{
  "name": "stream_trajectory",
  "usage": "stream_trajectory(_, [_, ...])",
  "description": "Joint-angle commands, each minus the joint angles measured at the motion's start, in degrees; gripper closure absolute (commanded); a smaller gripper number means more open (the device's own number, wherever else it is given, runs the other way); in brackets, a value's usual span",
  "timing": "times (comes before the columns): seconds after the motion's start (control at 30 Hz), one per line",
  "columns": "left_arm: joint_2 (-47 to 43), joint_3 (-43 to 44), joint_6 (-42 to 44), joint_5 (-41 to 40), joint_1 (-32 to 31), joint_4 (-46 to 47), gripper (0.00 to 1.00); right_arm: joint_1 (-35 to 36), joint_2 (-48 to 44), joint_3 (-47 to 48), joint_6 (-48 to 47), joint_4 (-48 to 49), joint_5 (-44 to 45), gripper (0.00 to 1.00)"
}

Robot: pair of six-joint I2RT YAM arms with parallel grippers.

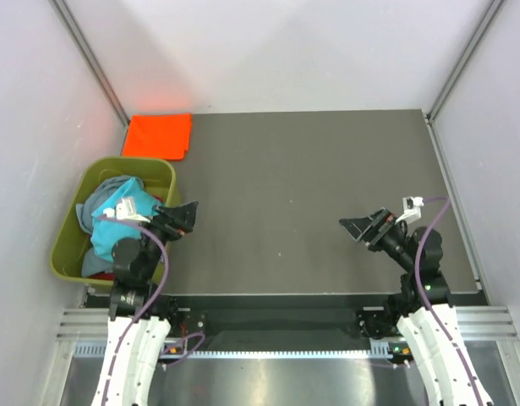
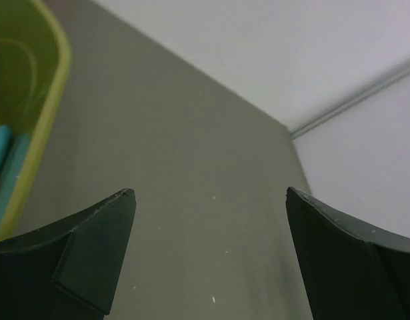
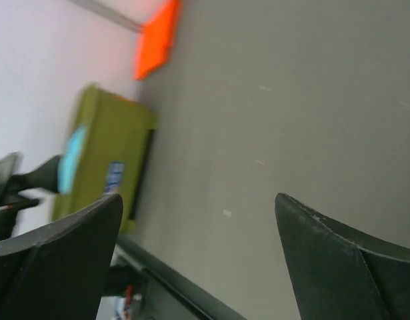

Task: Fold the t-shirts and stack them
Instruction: Grab the tshirt from the pile

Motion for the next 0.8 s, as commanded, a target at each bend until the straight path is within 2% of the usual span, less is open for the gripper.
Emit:
stream_trajectory(0.0, [8.87,7.88,0.99,-7.67,0.36,-12.02,0.01,-0.49,5.60,7.86,-10.54,-21.04,11.11,0.04])
stream_trajectory(0.03, [11.26,9.73,-0.06,-9.69,0.36,-14.49,0.01,-0.58,7.18,9.28,-11.25,-23.33,12.63,0.04])
stream_trajectory(0.07, [13.72,14.01,-2.51,-15.72,0.36,-17.21,0.01,-0.67,10.16,10.95,-12.38,-28.22,13.43,0.04])
stream_trajectory(0.1, [19.14,16.66,-3.14,-17.86,0.36,-23.24,0.01,-0.67,11.84,14.36,-14.05,-30.36,14.13,0.04])
stream_trajectory(0.13, [22.07,22.17,-1.67,-20.50,0.36,-25.65,0.01,-0.58,14.73,15.87,-16.24,-34.04,14.66,0.04])
stream_trajectory(0.2, [30.39,27.74,1.50,-21.13,0.36,-30.31,0.01,-0.23,16.33,19.29,-18.19,-36.96,17.11,0.04])
stream_trajectory(0.23, [33.05,32.46,3.95,-21.31,0.45,-31.20,0.01,-0.05,15.82,19.66,-18.46,-37.58,17.30,0.04])
stream_trajectory(0.33, [41.32,39.78,3.97,-27.09,0.54,-34.20,0.01,0.82,15.98,18.79,-17.68,-35.75,11.95,0.02])
stream_trajectory(0.4, [46.41,42.78,6.15,-31.22,1.15,-34.03,0.03,2.22,18.00,19.31,-16.88,-35.39,8.44,0.05])
stream_trajectory(0.43, [48.62,47.67,6.60,-34.55,1.41,-37.68,0.11,2.76,19.92,19.75,-16.79,-35.22,7.47,0.06])
stream_trajectory(0.47, [51.16,50.76,6.17,-38.06,1.77,-40.85,0.13,3.28,20.73,21.06,-16.88,-34.87,6.85,0.06])
stream_trajectory(0.5, [56.67,53.92,5.30,-44.63,3.07,-45.32,0.14,4.68,21.34,21.94,-17.23,-34.86,7.11,0.06])
stream_trajectory(0.53, [59.42,59.09,4.42,-46.08,3.70,-48.93,0.13,5.30,22.57,22.99,-18.36,-35.04,7.63,0.06])
stream_trajectory(0.57, [61.88,61.06,4.50,-46.27,7.01,-54.36,0.13,5.92,23.19,25.00,-18.89,-35.47,8.59,0.06])
stream_trajectory(0.67, [68.83,63.10,9.32,-43.47,19.21,-55.39,0.13,8.46,25.56,27.83,-20.48,-35.48,8.95,0.06])
stream_trajectory(0.7, [69.55,62.84,10.64,-42.24,21.00,-54.51,0.16,9.00,26.18,28.19,-21.09,-35.48,9.13,0.06])
stream_trajectory(0.73, [70.34,62.22,12.04,-41.27,22.32,-53.98,0.19,9.52,27.40,28.45,-21.36,-35.48,9.13,0.06])
stream_trajectory(0.77, [71.22,61.78,12.32,-41.44,23.99,-53.45,0.32,10.92,28.11,29.41,-21.71,-35.83,9.74,0.06])
